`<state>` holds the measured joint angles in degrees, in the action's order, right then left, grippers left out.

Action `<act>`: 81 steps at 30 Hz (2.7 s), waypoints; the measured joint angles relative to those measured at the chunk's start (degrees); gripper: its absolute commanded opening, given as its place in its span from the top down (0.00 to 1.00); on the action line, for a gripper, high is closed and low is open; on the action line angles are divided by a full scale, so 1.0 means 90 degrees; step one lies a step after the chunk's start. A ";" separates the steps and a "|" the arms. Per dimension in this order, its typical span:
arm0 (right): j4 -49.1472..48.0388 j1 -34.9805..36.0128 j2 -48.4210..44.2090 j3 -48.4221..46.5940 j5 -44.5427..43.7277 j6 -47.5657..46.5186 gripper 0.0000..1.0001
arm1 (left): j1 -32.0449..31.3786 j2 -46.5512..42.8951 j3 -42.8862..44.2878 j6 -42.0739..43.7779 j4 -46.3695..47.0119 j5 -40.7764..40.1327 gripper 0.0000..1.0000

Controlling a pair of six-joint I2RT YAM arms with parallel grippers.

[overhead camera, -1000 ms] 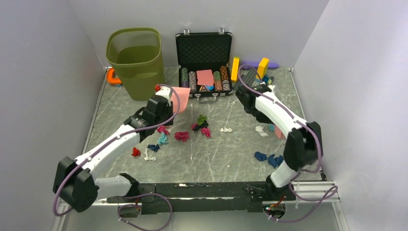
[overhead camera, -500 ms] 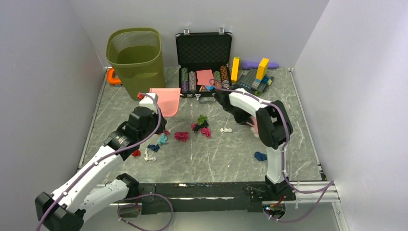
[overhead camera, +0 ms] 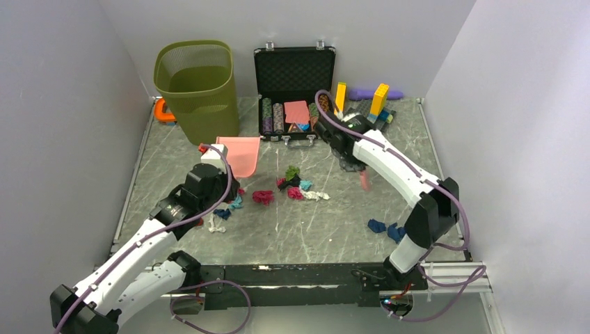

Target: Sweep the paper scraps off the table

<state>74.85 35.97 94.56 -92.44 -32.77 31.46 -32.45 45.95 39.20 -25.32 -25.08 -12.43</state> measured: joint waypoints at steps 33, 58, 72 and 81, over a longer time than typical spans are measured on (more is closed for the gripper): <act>0.1158 0.0291 0.2210 0.2331 -0.0406 0.1644 1.00 | 0.0000 -0.0070 -0.0151 0.0015 0.0308 0.0398 1.00; 0.0614 0.0313 -0.1001 0.0675 0.0629 0.2824 1.00 | -0.0005 0.0192 -0.0151 0.0012 0.0328 0.0884 1.00; 0.1100 -0.0826 -0.3274 0.2378 -0.0034 0.3662 1.00 | -0.0202 0.0389 -0.0151 0.0015 0.0328 0.1066 1.00; 0.1134 -0.1787 -0.4415 0.3089 0.0415 0.2965 1.00 | -0.0546 0.1010 -0.0114 0.0049 0.0556 0.1630 1.00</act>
<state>85.06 19.88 54.83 -64.64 -29.04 58.15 -37.36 55.05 38.17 -24.88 -20.08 2.24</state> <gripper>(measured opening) 0.110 0.329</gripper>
